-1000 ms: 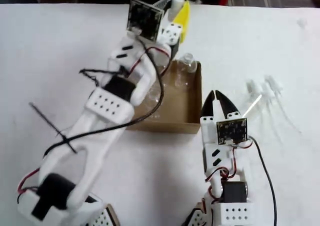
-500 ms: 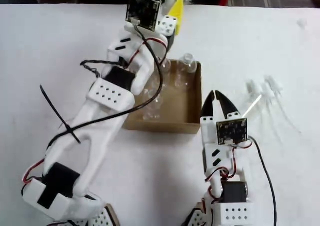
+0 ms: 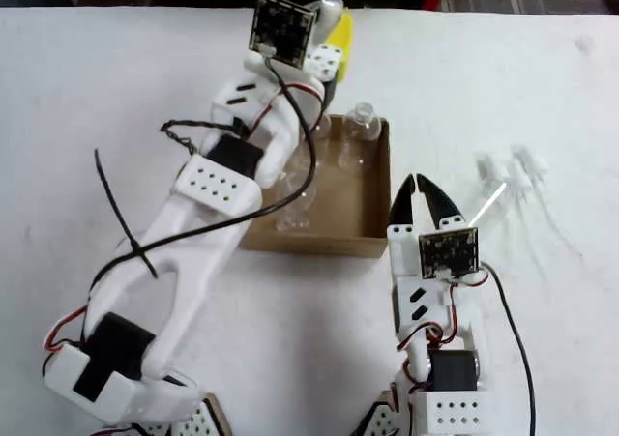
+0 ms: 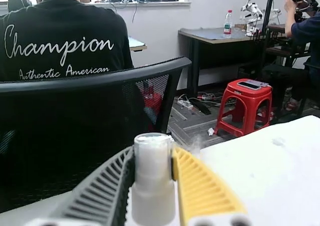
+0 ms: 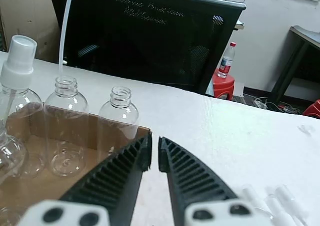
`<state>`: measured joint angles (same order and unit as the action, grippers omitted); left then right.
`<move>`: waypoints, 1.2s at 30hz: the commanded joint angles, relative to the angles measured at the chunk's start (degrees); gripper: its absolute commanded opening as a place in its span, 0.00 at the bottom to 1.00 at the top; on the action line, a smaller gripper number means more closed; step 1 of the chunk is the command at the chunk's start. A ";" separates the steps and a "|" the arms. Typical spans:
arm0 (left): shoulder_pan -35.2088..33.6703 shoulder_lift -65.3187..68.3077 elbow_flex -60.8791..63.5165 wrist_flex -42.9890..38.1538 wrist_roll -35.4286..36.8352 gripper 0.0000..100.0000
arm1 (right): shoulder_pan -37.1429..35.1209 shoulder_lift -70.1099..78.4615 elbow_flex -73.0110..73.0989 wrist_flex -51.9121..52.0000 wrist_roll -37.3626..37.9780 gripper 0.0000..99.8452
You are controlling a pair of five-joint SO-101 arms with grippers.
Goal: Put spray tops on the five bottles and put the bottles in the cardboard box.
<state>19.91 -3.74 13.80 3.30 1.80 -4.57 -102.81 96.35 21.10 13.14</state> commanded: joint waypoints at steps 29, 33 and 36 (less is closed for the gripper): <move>-0.75 7.69 6.24 -10.55 -0.70 0.03 | 0.04 -0.31 0.44 -0.84 0.62 0.02; -0.75 6.64 6.42 -10.02 -0.26 0.14 | 0.04 -0.31 0.44 -0.84 0.62 0.02; -0.75 5.05 6.68 -8.53 -0.18 0.23 | 0.04 -0.31 0.44 -0.84 0.62 0.02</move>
<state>19.82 4.79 21.19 -6.81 1.80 -4.57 -102.81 96.35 21.10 13.14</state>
